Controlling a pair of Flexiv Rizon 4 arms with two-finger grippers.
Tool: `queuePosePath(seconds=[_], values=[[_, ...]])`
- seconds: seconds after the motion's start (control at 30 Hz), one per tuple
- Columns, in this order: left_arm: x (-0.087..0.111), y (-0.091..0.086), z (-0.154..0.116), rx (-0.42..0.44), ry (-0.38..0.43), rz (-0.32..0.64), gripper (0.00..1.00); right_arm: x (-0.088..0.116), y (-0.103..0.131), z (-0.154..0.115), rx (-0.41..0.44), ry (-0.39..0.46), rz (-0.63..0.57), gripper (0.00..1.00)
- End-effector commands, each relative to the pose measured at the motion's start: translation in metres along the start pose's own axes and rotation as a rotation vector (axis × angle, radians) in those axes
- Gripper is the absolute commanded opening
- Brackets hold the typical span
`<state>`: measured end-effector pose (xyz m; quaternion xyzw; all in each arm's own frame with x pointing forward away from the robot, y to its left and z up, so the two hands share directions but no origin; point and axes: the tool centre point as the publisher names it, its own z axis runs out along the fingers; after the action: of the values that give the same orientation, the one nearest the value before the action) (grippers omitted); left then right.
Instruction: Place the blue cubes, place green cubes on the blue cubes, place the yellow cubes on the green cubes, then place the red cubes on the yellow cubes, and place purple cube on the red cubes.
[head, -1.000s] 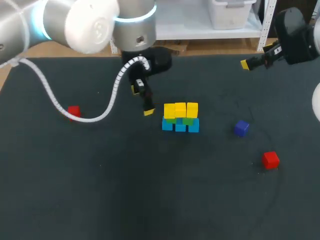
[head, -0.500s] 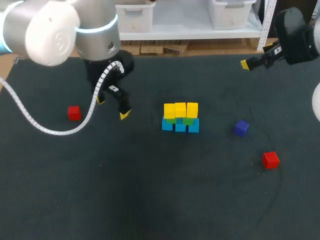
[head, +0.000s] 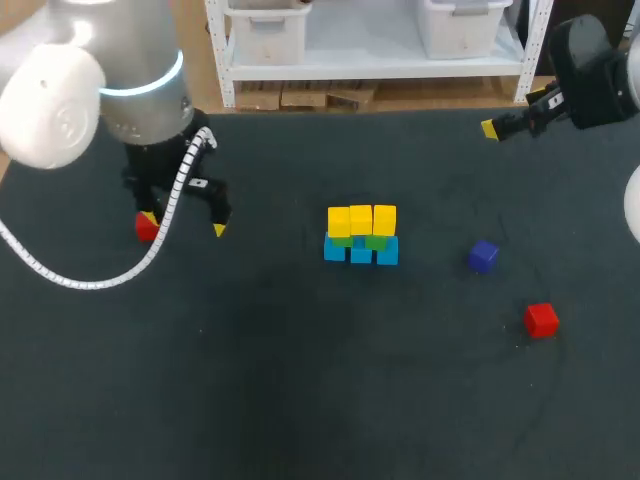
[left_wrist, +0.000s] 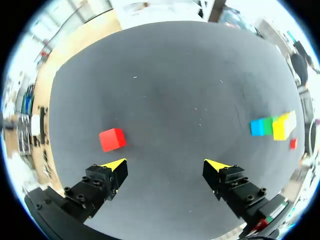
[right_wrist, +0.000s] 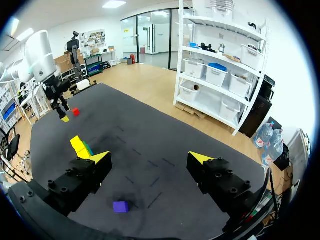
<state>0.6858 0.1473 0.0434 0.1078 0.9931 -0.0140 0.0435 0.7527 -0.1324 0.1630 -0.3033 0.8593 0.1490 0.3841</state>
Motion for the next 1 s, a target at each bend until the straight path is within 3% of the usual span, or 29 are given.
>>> queuePosePath(seconds=[0.03, 0.23, 0.53, 1.0], values=[[0.009, 0.010, 0.006, 0.039, -0.120, -0.050, 1.00, 0.000, 0.001, 0.000, 0.003, 0.001, 0.000, 1.00], [0.012, 0.019, 0.017, 0.050, -0.099, -0.103, 1.00, 0.000, 0.001, 0.000, 0.003, 0.001, 0.000, 1.00], [0.009, 0.032, 0.017, -0.051, -0.122, -0.193, 1.00, 0.000, 0.001, 0.000, 0.003, 0.001, 0.000, 1.00], [-0.010, 0.047, 0.027, -0.057, -0.144, -0.307, 1.00, 0.000, 0.001, 0.000, 0.003, 0.001, 0.000, 1.00]])
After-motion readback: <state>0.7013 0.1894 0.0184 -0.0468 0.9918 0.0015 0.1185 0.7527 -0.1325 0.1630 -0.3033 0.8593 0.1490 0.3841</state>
